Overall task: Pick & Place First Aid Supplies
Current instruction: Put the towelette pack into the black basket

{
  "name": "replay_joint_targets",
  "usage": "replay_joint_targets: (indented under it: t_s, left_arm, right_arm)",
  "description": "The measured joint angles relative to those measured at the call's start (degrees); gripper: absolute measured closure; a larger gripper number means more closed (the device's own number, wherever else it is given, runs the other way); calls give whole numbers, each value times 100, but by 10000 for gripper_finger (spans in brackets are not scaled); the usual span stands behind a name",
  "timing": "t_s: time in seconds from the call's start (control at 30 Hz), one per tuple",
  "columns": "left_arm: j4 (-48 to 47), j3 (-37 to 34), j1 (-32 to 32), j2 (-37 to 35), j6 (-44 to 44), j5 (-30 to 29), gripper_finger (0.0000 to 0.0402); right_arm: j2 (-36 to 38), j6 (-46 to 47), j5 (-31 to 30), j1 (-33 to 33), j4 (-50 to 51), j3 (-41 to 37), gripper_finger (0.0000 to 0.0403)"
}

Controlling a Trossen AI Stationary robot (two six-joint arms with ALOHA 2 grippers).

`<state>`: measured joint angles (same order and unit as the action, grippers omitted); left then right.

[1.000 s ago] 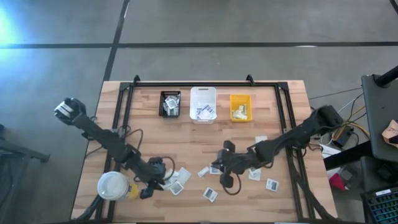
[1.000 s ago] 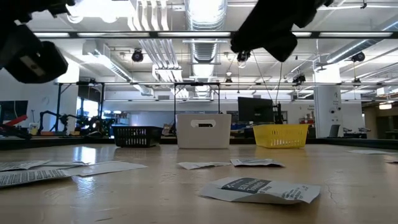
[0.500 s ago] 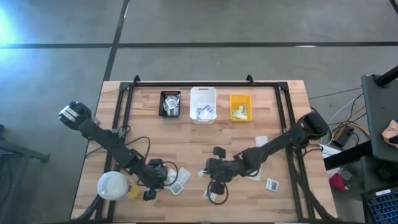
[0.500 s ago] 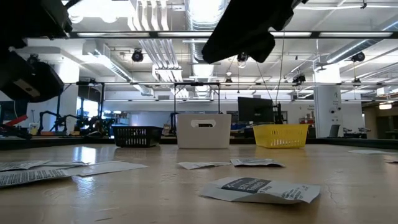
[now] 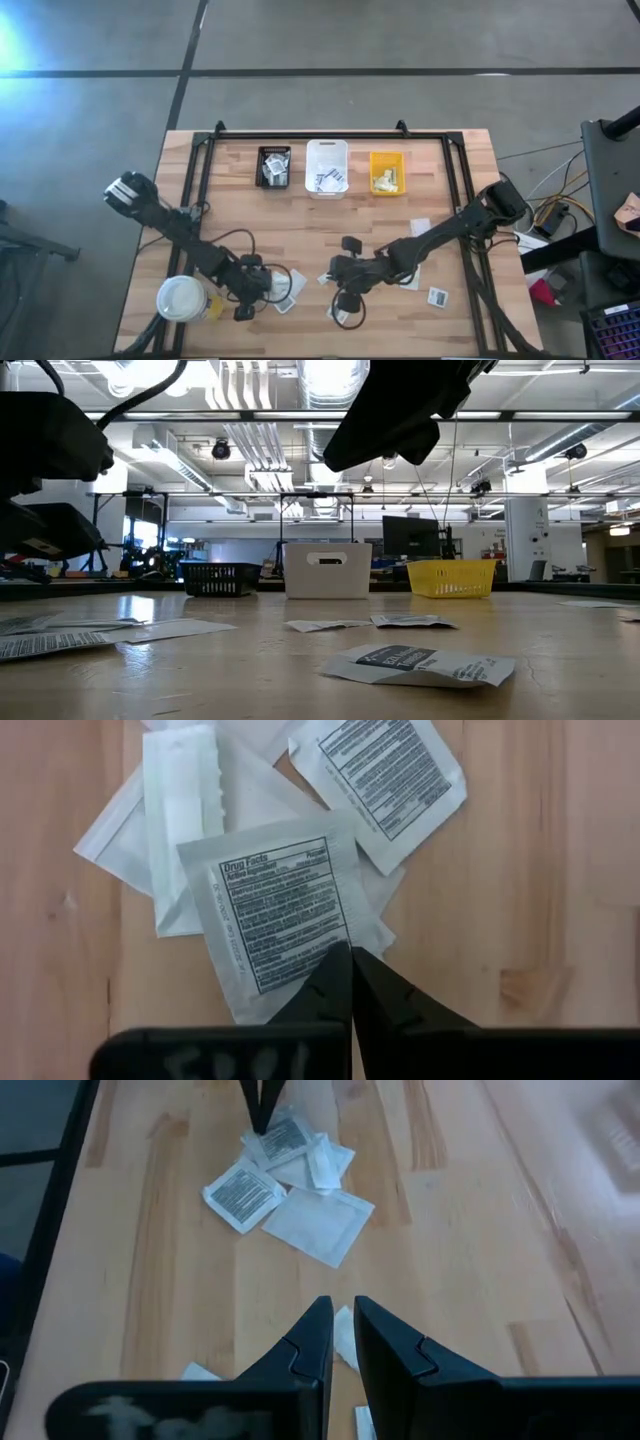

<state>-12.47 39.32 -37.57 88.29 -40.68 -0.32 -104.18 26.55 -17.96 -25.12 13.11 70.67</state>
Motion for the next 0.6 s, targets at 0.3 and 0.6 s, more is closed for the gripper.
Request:
replay_joint_targets:
  t_s: [0.3, 0.6]
  left_arm:
    - [36, 15, 168, 101, 757, -768, 400]
    - [35, 4, 570, 305, 1458, -909, 401]
  right_arm:
    - [-114, -66, -25, 124, -175, -4, 360]
    - [-383, 206, -18, 418, -341, -11, 360]
